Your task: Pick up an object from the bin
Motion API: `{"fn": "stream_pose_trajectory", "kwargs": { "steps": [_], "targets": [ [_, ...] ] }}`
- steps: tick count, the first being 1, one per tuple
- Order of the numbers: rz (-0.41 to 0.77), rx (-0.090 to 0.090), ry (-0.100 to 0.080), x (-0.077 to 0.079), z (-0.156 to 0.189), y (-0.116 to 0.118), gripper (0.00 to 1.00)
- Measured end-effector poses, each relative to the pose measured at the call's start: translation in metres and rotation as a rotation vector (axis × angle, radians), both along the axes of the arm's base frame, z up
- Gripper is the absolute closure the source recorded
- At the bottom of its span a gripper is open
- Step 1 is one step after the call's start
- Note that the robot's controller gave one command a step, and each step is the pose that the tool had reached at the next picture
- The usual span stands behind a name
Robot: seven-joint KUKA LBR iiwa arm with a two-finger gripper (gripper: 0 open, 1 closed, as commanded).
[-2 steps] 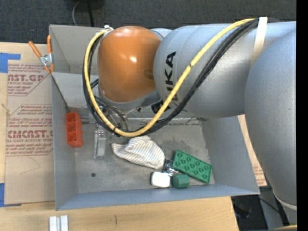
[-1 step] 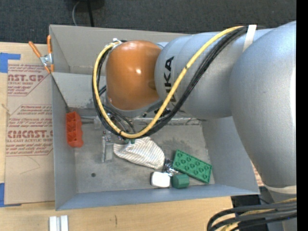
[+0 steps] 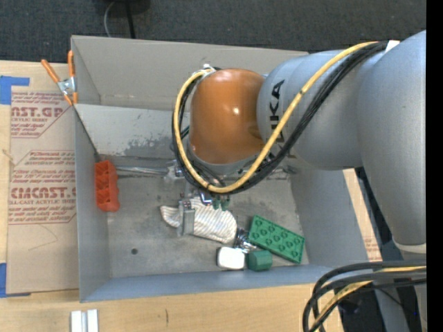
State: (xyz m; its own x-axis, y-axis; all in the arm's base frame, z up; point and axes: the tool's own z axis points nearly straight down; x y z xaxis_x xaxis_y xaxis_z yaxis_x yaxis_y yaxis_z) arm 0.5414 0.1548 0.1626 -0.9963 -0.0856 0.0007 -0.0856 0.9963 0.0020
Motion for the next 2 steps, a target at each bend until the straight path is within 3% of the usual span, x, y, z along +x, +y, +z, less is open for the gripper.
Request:
{"fn": "stream_pose_trajectory", "kwargs": {
  "steps": [1,2],
  "targets": [
    [0.096,-0.001,-0.006,0.005,-0.022,-0.032,0.0],
    [-0.018,0.002,-0.005,0.01,-0.067,-0.058,0.0]
  ]
}}
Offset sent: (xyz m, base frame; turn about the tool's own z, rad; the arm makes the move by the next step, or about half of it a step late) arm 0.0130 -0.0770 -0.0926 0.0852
